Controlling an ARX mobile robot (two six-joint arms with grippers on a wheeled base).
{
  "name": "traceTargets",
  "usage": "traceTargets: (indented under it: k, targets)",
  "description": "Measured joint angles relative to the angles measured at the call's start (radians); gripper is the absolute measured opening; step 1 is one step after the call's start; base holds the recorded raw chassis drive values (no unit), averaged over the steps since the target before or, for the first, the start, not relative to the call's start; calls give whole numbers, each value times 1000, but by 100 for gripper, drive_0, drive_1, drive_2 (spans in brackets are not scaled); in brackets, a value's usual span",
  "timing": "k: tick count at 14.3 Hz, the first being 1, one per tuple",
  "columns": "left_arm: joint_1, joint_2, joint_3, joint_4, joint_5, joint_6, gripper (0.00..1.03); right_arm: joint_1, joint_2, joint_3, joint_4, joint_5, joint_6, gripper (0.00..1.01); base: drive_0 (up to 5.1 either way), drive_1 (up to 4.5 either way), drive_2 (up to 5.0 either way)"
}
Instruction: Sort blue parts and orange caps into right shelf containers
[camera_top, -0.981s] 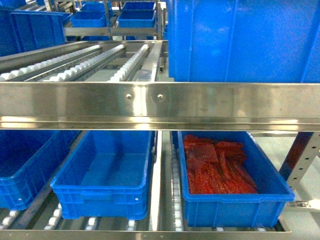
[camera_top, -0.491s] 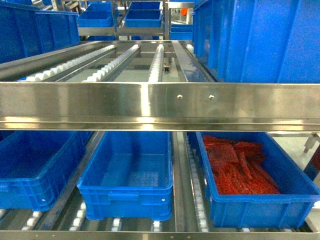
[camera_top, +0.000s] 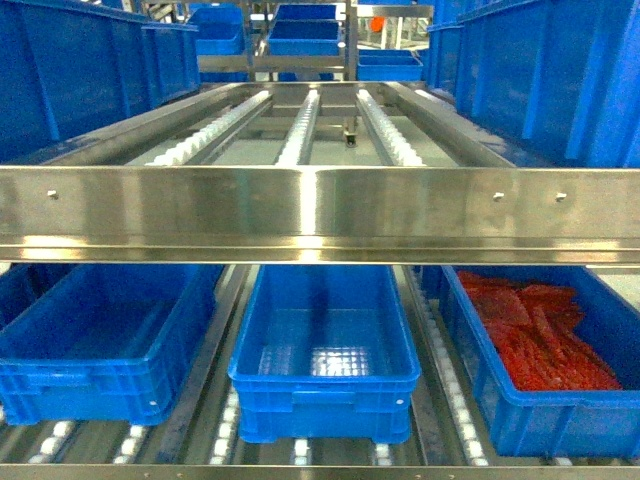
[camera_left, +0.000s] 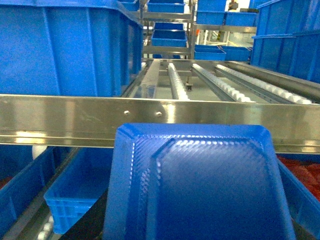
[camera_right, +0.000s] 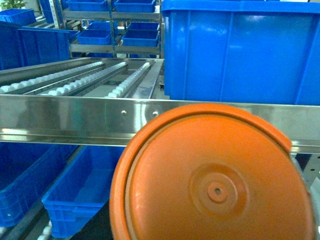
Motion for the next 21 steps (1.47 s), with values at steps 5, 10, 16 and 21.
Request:
traceTargets:
  k: [5, 10, 16, 21]
  targets:
    - [0, 0, 0, -1, -1, 0, 43, 0, 0, 0, 0, 0, 0, 44, -498, 248, 248]
    - [0, 0, 0, -1, 0, 0, 43, 0, 0, 0, -3, 0, 0, 44, -495, 250, 250]
    - [-1, 0, 0, 2, -4, -1, 43, 0, 0, 0, 5, -3, 0, 44, -417, 204, 204]
    - [-1, 0, 0, 0, -2, 0, 43, 0, 0, 0, 0, -3, 0, 44, 0, 0, 0]
